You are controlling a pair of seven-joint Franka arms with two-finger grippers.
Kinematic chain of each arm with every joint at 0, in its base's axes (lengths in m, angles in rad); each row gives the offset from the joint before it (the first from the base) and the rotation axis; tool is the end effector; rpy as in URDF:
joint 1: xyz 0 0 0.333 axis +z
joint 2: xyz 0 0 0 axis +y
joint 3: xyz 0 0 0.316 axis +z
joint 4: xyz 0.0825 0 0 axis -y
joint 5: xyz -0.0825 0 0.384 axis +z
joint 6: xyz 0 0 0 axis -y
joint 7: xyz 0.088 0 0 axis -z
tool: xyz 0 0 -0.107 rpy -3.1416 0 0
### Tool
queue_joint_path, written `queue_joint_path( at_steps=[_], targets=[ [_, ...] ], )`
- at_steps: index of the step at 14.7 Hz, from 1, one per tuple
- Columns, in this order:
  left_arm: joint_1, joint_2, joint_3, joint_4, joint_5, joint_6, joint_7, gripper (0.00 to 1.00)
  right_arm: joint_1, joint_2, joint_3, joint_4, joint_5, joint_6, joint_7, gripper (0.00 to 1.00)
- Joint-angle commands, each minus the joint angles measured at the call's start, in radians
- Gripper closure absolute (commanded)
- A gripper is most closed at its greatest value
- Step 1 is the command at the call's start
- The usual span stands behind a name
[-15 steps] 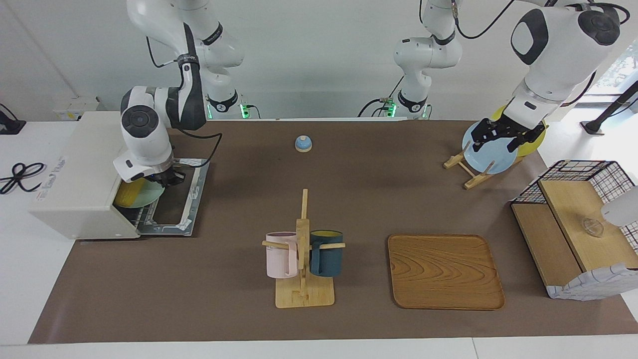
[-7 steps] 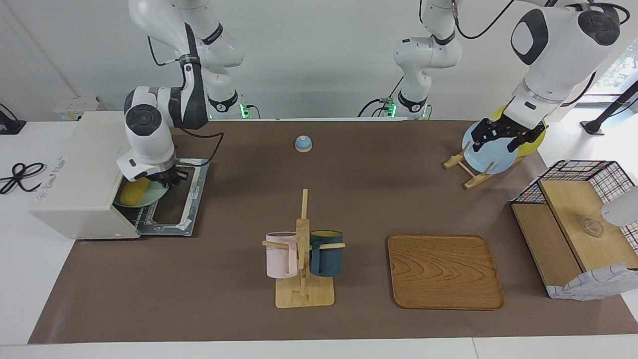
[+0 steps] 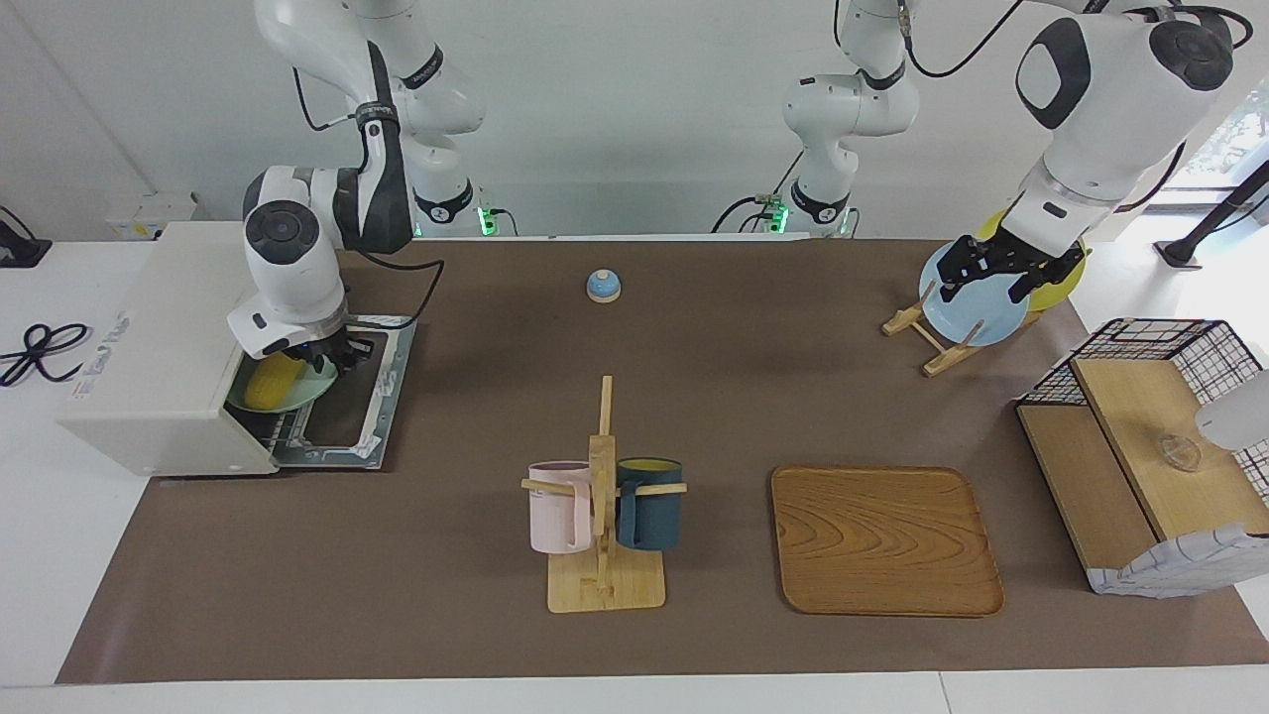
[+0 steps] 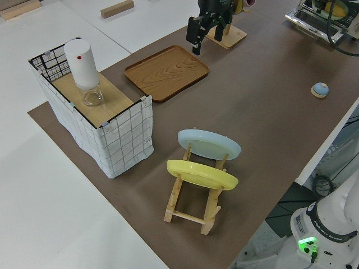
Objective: Put corn in oven
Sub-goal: 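Release the corn inside the oven and withdraw the right gripper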
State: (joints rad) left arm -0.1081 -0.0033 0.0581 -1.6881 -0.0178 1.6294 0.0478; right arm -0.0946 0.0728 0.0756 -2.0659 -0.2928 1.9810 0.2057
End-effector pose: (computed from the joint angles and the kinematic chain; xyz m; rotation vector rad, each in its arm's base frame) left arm 0.5535 -0.0295 0.5759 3.1189 -0.1502 -0.0866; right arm 0.5444 -0.0290 0.3880 2.8664 -0.1230 -0.1902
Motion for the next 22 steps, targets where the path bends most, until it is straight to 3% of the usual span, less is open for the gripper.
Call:
queue_joint_path(
  at_steps=[1,2,6,9,14,22],
  targets=[
    [0.014,-0.024,-0.012,-0.025,0.024,0.017,0.006,0.00,0.036,0.015,0.012,0.050,0.075,-0.033,-0.012,0.88],
    [0.014,-0.024,-0.012,-0.025,0.024,0.017,0.006,0.00,0.055,0.015,0.013,0.043,0.110,-0.015,0.006,1.00],
    [0.014,-0.024,-0.012,-0.025,0.024,0.017,0.006,0.00,0.131,0.007,0.013,-0.063,0.133,0.171,0.067,1.00],
    [0.014,-0.024,-0.012,-0.025,0.024,0.017,0.006,0.00,0.128,0.038,0.012,-0.103,0.133,0.269,0.069,1.00],
    [0.014,-0.024,-0.012,-0.025,0.024,0.017,0.006,0.00,0.096,0.099,0.010,-0.118,0.133,0.328,0.069,1.00],
    [0.014,-0.024,-0.012,-0.025,0.024,0.017,0.006,0.00,0.070,0.104,0.009,-0.134,0.132,0.315,0.060,1.00]
  ],
)
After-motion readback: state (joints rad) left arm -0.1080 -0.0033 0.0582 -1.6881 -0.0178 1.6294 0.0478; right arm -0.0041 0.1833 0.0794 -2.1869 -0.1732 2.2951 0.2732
